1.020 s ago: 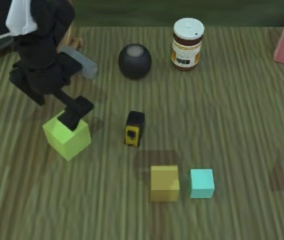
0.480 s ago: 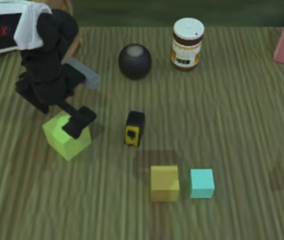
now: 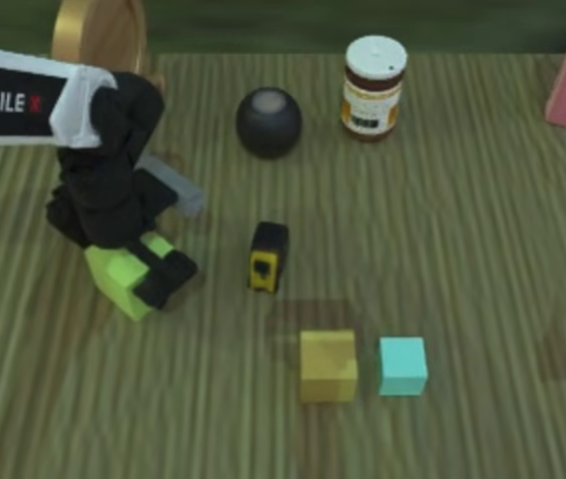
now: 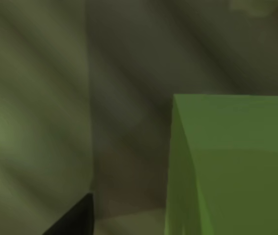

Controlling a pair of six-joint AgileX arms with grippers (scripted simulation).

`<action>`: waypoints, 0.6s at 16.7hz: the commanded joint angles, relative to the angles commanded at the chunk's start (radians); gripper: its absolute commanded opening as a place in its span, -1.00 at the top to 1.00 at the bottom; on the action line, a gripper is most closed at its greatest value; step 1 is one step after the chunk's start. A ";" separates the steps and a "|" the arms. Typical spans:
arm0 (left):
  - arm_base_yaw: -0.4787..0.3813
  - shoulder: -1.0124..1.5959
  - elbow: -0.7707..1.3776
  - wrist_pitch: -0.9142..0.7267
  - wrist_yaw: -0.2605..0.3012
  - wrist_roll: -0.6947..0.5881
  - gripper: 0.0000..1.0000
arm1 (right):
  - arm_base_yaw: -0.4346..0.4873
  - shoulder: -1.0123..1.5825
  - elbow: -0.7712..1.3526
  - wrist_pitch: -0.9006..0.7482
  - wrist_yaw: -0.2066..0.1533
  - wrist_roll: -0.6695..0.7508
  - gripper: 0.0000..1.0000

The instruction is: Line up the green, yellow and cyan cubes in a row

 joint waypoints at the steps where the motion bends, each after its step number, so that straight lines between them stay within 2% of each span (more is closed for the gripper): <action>1: 0.000 0.000 0.000 0.000 0.000 0.000 -1.00 | 0.000 0.000 0.000 0.000 0.000 0.000 -1.00; 10: 0.000 0.000 0.000 0.000 0.000 0.000 0.36 | 0.000 0.000 0.000 0.000 0.000 0.000 -1.00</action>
